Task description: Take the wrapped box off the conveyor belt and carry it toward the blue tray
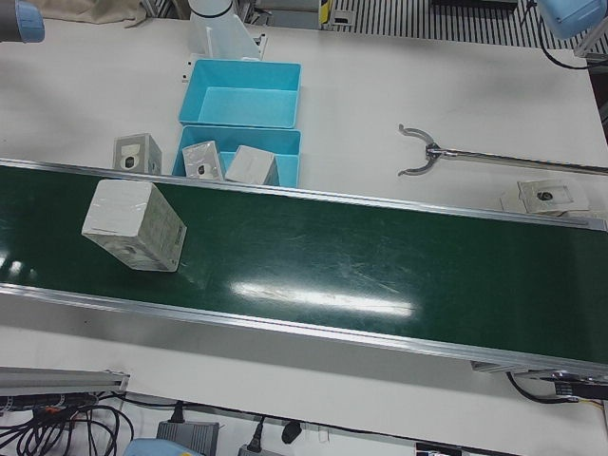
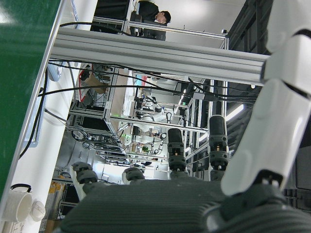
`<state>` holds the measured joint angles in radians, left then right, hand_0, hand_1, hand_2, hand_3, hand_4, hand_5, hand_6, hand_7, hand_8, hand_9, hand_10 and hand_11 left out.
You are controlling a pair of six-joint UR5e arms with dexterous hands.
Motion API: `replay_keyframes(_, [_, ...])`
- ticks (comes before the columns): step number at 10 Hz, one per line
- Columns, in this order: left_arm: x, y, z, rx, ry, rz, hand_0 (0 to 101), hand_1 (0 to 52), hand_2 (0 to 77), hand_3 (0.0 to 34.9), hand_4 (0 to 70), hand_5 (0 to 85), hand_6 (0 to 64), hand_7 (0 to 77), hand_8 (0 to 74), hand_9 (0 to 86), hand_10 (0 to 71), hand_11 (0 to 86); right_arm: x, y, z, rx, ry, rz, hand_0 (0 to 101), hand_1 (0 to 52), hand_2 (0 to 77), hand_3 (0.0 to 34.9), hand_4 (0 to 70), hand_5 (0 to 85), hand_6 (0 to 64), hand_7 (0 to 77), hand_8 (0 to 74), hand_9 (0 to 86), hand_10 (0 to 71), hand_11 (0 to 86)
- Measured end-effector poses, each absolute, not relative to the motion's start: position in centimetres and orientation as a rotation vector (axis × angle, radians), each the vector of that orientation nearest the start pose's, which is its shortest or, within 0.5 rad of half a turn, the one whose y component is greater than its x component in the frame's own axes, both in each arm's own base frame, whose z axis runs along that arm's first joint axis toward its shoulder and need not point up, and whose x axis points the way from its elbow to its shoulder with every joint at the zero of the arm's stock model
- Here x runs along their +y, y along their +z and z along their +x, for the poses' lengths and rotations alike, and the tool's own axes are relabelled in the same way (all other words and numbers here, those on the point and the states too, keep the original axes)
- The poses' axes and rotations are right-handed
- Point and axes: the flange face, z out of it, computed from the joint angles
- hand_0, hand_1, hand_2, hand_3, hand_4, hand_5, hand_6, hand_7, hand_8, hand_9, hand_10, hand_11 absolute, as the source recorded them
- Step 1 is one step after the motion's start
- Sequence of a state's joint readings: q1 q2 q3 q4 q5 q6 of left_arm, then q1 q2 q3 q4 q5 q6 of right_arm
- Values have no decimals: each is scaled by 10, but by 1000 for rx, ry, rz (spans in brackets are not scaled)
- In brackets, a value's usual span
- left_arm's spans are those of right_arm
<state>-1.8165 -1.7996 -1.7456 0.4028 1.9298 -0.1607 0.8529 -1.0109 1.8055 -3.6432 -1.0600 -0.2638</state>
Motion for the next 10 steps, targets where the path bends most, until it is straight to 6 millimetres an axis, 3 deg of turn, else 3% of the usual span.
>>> replay_keyframes(10, [-510, 522, -229, 2225, -2244, -306, 0, 0, 11, 0, 0, 5, 5, 5, 5, 5, 0, 0, -580, 320, -275, 2642, -2048, 100, 430, 109, 158, 302, 131, 235, 0, 229, 0, 27, 44, 65])
